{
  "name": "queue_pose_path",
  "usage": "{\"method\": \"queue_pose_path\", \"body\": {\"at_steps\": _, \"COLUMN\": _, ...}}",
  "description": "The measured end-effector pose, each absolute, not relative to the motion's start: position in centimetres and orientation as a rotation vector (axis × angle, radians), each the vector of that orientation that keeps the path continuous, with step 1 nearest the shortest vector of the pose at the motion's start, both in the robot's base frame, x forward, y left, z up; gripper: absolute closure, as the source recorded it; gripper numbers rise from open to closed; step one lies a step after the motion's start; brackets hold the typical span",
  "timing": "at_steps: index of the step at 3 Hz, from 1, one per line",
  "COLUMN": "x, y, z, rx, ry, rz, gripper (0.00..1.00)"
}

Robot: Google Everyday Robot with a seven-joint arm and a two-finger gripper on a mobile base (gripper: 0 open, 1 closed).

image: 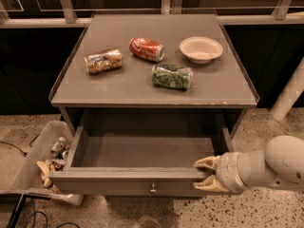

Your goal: Open top drawer

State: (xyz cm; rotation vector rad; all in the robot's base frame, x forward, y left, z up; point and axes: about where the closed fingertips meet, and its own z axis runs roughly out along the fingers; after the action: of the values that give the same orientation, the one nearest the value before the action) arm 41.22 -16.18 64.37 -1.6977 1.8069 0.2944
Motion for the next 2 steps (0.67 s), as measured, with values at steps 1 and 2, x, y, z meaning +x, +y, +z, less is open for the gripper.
{"method": "queue_pose_path", "body": {"at_steps": 1, "x": 41.22, "y": -16.18, "z": 64.37, "rx": -1.698, "ry": 1.807, "rz": 0.294, "gripper": 0.58}}
{"method": "queue_pose_path", "body": {"at_steps": 2, "x": 41.22, "y": -16.18, "z": 64.37, "rx": -1.698, "ry": 1.807, "rz": 0.294, "gripper": 0.35}}
